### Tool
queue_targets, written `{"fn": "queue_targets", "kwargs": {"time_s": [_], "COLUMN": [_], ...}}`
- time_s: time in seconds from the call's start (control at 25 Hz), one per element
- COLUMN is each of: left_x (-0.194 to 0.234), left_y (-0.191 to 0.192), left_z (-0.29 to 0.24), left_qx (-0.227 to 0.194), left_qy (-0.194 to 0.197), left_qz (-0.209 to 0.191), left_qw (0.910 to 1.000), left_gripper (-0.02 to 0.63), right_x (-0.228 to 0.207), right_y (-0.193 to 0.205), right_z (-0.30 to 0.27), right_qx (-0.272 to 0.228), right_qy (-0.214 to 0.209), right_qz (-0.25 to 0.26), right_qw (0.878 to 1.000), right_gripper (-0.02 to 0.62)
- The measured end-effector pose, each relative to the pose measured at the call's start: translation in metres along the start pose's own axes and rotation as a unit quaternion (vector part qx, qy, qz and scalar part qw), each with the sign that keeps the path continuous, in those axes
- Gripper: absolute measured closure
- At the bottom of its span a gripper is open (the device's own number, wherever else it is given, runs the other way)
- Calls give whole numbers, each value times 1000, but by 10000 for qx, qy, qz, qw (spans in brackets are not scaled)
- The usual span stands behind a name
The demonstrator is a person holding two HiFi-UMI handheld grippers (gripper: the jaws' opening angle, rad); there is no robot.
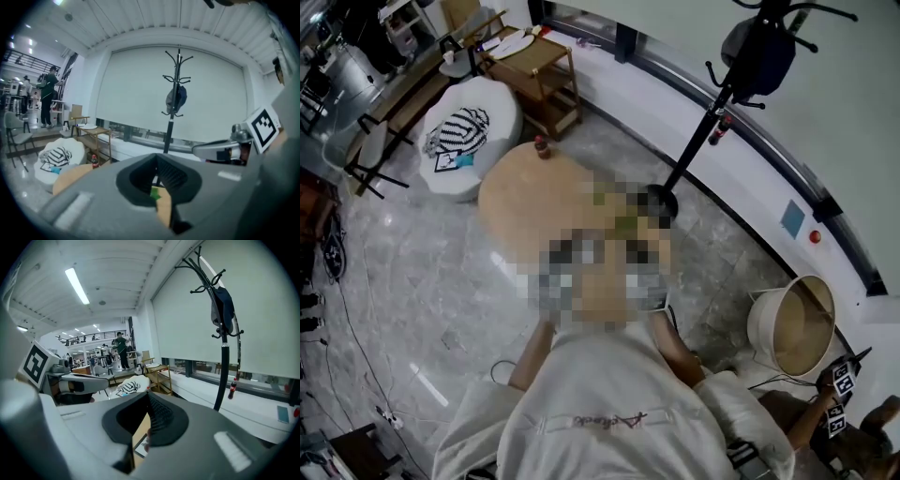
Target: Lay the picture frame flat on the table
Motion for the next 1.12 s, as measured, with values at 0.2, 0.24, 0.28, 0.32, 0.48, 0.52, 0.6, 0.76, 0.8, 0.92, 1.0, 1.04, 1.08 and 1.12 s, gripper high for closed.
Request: {"fn": "queue_targets", "kwargs": {"time_s": [0.2, 0.24, 0.28, 0.32, 0.48, 0.52, 0.6, 0.76, 0.8, 0.92, 1.0, 1.04, 1.08, 1.12], "left_x": [3, 3, 4, 6, 13, 15, 17, 15, 13, 9, 8, 8, 9, 9], "left_y": [-22, -27, -31, -34, -45, -48, -53, -59, -60, -58, -55, -55, -53, -51], "left_z": [5, 6, 7, 8, 11, 12, 12, 10, 10, 9, 8, 8, 10, 12], "left_qx": [-236, -288, -338, -388, -499, -516, -530, -529, -531, -501, -486, -477, -464, -446], "left_qy": [-108, -124, -135, -149, -198, -208, -228, -166, -140, -91, -66, -60, -61, -68], "left_qz": [-176, -201, -230, -258, -319, -340, -361, -468, -489, -477, -450, -449, -439, -418], "left_qw": [9995, 9993, 9991, 9988, 9980, 9979, 9977, 9974, 9973, 9976, 9978, 9978, 9979, 9981], "left_gripper": [606, 606, 606, 606, 606, 606, 606, 606, 606, 606, 606, 606, 606, 606], "right_x": [-8, -9, -10, -12, -15, -16, -16, -21, -21, -22, -23, -23, -22, -20], "right_y": [-18, -21, -23, -26, -38, -41, -45, -47, -47, -43, -41, -41, -40, -38], "right_z": [7, 9, 11, 12, 15, 15, 16, 21, 22, 23, 23, 23, 23, 24], "right_qx": [-236, -267, -299, -332, -440, -474, -503, -532, -529, -485, -466, -462, -450, -430], "right_qy": [111, 127, 145, 166, 240, 253, 273, 347, 360, 380, 395, 397, 395, 393], "right_qz": [87, 97, 107, 117, 144, 153, 174, 177, 165, 101, 55, 44, 36, 25], "right_qw": [9996, 9995, 9994, 9992, 9986, 9984, 9982, 9978, 9978, 9980, 9981, 9981, 9982, 9983], "right_gripper": [592, 592, 592, 592, 592, 592, 592, 592, 592, 592, 592, 592, 592, 592]}}
Point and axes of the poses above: the fingertips, and each gripper's own axes: z backward along the fingers, x to its left, y out of its underside, the point moved 10 cm from there along z, backward along the fingers, and after that the axes turned 6 degrees about x, right-handed, at the moved point
